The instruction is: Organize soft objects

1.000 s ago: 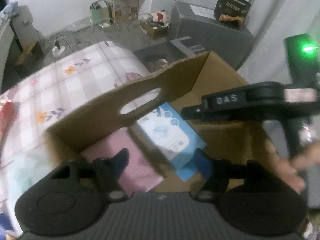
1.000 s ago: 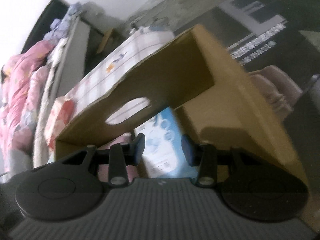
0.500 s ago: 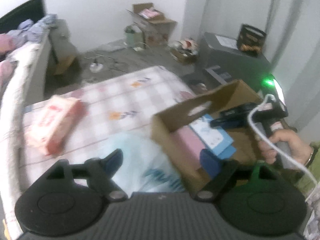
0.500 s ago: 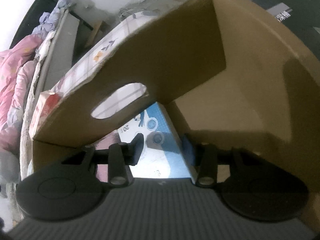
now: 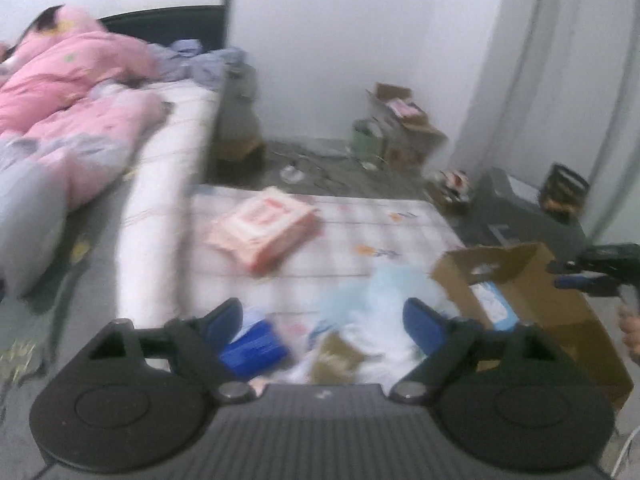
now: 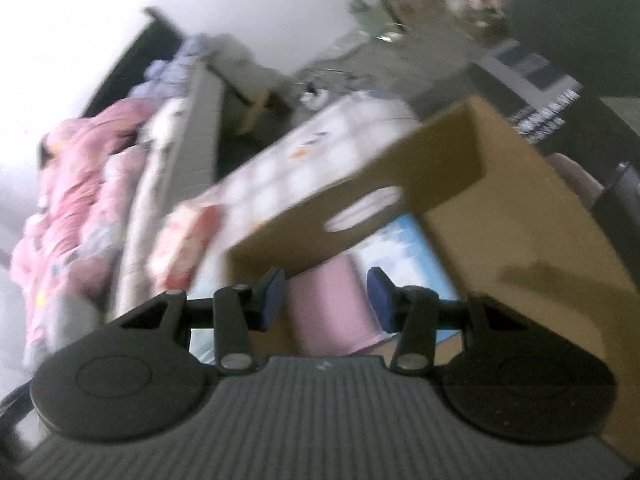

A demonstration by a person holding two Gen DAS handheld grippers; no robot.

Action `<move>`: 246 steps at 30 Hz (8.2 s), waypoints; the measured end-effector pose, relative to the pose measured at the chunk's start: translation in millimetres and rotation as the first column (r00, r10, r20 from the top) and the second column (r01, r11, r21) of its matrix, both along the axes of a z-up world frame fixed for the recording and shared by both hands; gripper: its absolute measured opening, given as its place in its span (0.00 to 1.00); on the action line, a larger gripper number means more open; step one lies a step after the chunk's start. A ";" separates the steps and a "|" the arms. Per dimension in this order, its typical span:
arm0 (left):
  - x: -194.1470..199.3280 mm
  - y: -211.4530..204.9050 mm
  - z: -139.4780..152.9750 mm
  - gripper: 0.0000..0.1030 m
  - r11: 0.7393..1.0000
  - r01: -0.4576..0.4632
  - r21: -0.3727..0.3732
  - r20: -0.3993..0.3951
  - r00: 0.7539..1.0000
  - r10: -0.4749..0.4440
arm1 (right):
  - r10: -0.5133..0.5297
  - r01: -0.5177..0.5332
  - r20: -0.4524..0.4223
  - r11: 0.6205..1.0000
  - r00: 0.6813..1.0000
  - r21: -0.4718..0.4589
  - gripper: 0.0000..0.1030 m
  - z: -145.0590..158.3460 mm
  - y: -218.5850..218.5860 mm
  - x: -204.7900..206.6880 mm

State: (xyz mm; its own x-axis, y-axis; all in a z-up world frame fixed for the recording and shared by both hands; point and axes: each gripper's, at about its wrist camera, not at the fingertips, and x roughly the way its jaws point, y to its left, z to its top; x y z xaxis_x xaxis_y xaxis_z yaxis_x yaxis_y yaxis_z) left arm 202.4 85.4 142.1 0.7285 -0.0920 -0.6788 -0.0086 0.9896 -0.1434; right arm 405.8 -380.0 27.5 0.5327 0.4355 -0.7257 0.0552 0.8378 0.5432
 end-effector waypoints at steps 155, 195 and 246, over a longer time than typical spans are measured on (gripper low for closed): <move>96.7 -134.3 -39.2 0.78 0.959 0.281 0.021 -0.078 0.957 -0.279 | -0.084 0.091 0.038 0.964 0.996 -0.249 0.20 -78.6 -42.2 54.8; -74.9 11.1 -64.6 0.94 0.997 0.040 -0.068 0.112 0.993 -0.032 | -0.046 0.124 0.256 0.946 0.966 -0.299 0.48 13.1 14.3 -32.4; 47.1 86.6 -156.8 0.31 0.996 -0.069 0.051 -0.160 0.984 0.076 | 0.575 -0.619 -0.318 0.784 0.754 -0.049 0.72 -119.9 443.1 93.5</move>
